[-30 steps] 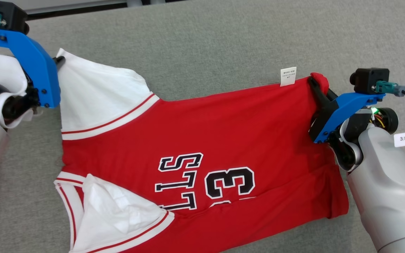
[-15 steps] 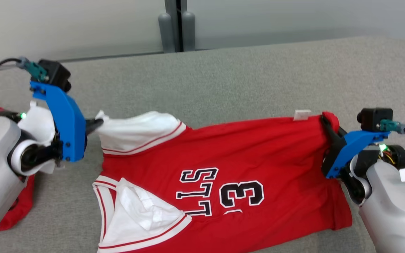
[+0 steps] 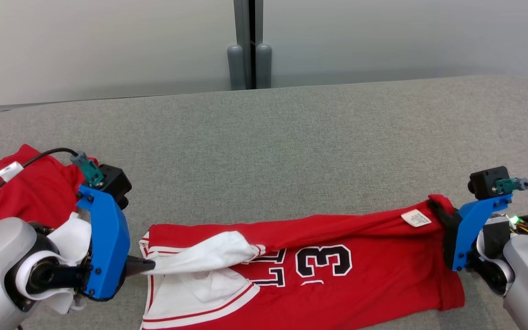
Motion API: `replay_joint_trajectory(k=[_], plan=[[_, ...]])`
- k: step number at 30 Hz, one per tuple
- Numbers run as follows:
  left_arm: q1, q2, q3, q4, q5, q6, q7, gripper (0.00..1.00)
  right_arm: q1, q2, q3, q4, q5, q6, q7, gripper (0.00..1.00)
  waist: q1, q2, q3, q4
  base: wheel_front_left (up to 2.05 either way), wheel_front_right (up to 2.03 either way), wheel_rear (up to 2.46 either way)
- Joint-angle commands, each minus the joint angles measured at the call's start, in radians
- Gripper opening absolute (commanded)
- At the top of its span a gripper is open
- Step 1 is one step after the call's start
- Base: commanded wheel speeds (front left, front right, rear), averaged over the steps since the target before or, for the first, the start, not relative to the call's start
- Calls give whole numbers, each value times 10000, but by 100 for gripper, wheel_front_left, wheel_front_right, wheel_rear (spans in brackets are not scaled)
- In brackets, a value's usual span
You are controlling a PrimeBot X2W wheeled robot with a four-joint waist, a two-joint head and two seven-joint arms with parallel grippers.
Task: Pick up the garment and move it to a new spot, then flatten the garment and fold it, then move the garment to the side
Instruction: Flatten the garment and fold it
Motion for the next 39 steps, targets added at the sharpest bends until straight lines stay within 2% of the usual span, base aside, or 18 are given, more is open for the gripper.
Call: replay_joint_trajectory(k=[1, 5, 9, 10, 11, 12, 13, 17, 21, 25, 28, 32, 36, 39], plan=[[200, 187, -81, -203, -84, 144, 179, 0, 249, -289, 394, -292, 338, -3, 424, 0, 1, 1, -18, 1, 0, 0, 0], [567, 356, -226, -493, -367, 313, 403, 0, 518, -924, 1275, -953, 1108, -3, 1375, 0, 1, 1, -58, -43, 0, 0, 0], [823, 359, -327, -589, -549, 348, 454, 0, 611, -1288, 1681, -1267, 1497, -3, 1684, 0, 1, 1, -71, -100, 0, 0, 0], [901, 343, -382, -601, -551, 348, 463, 0, 631, -1367, 1812, -1282, 1557, -3, 1772, 17, 1, 1, -73, -120, 0, 0, 0], [968, 324, -435, -592, -523, 348, 462, 12, 626, -1420, 1901, -1276, 1577, -3, 1814, 64, 1, 1, -78, -136, 0, 0, 0], [1053, 301, -497, -574, -527, 338, 478, 85, 587, -1465, 1987, -1273, 1568, -3, 1786, 100, 1, 1, -87, -149, 0, 0, 0], [1129, 291, -540, -560, -564, 311, 503, 100, 557, -1481, 2064, -1259, 1608, -3, 1749, 100, 1, 1, -104, -162, 0, 0, 0], [1296, 316, -554, -445, -552, 220, 331, 100, 358, -1703, 2255, -1079, 1472, -3, 1554, 100, 1, 1, -263, -182, 0, 0, 0], [1331, 393, -302, -371, -415, 153, -235, 100, 167, -1739, 1989, -920, 1319, -1, 837, 100, 1, 1, -524, -161, 0, 0, 0], [1353, 482, 217, -423, -59, -31, -1554, 100, 17, -1725, 1316, -907, 1134, -3, -320, 100, 1, 1, -794, -149, 0, 0, 0], [1485, 507, 651, -488, 481, -29, -2984, 100, 89, -1498, 565, -889, 877, -3, -1314, 100, 1, 1, -978, -125, 0, 0, 0], [1946, 487, 1279, -396, 1354, 432, -5400, 100, 431, -914, -425, -1154, 365, -1, -2500, 100, 1, 1, -1181, -125, 0, 0, 0], [2543, 384, 1808, -364, 2240, 1275, -7737, 100, 956, -322, -1465, -1634, -269, -1, -3459, 100, 1, 1, -1311, -86, 0, 0, 0], [3126, 180, 2302, -416, 2622, 1970, -9566, 100, 1581, 148, -2246, -2187, -730, -1, -3758, 100, 1, 1, -1373, -24, 0, 0, 0]])
